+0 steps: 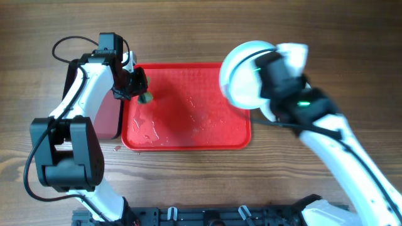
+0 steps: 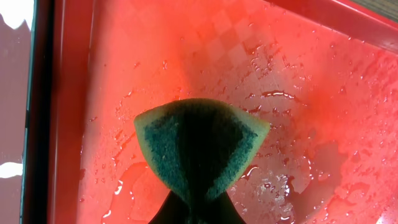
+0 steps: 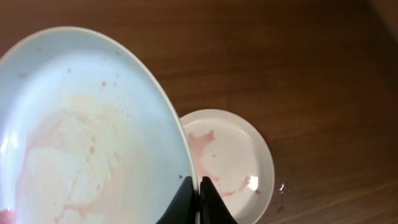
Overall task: Clean dirty plates on tray and stack at the side
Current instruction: 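Lower the plate onto the cleaned stack and open the right gripper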
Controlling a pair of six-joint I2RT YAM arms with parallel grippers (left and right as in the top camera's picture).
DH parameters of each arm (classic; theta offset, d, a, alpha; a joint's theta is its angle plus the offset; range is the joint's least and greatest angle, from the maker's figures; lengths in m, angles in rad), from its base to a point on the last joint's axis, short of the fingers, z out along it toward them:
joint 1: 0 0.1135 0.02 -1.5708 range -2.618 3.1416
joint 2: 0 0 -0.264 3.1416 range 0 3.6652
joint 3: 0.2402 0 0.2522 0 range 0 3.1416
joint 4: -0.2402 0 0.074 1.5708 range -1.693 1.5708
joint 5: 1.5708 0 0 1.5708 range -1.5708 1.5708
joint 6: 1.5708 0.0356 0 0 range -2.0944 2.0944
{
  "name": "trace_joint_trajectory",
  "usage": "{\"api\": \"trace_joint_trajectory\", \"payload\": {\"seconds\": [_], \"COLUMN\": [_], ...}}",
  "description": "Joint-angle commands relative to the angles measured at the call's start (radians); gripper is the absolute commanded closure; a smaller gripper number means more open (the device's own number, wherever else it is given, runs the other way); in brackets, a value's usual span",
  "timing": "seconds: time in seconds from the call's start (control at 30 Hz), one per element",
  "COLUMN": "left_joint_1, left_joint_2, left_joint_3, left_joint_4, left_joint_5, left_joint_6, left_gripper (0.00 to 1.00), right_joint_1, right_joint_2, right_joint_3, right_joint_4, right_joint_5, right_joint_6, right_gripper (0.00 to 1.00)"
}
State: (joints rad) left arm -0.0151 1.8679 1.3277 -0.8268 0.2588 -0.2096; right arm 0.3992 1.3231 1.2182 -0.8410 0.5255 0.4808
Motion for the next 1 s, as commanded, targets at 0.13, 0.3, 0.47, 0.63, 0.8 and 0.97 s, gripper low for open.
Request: {"api": "trace_joint_trajectory", "payload": {"seconds": [0.13, 0.3, 0.47, 0.63, 0.8, 0.97], "left_joint_1": [-0.001, -0.001, 0.0, 0.031, 0.155, 0.263], "left_joint_2": [-0.02, -0.02, -0.021, -0.096, -0.149, -0.064], "left_joint_3": [-0.008, -0.008, -0.006, 0.11, 0.106, 0.054], "left_joint_4": [0.003, 0.003, 0.01, -0.129, -0.188, -0.065], "left_joint_5": [-0.01, -0.01, -0.01, -0.059, -0.288, -0.32], "left_joint_6": [0.023, 0.023, 0.023, 0.024, 0.092, 0.18], "left_gripper": [0.96, 0.96, 0.96, 0.96, 0.96, 0.96], "right_joint_1": [-0.51, -0.531, -0.531, -0.522, -0.364, -0.191], "right_joint_2": [0.057, 0.221, 0.289, 0.179, 0.118, 0.176], "right_joint_3": [-0.102, -0.174, -0.182, -0.05, -0.021, -0.023], "right_joint_4": [-0.008, 0.018, 0.009, -0.106, -0.018, 0.055], "right_joint_5": [-0.396, -0.392, -0.42, -0.581, -0.773, -0.769], "right_joint_6": [0.039, 0.016, -0.04, -0.12, -0.163, -0.122], "right_gripper": [0.96, 0.96, 0.61, 0.37, 0.23, 0.22]}}
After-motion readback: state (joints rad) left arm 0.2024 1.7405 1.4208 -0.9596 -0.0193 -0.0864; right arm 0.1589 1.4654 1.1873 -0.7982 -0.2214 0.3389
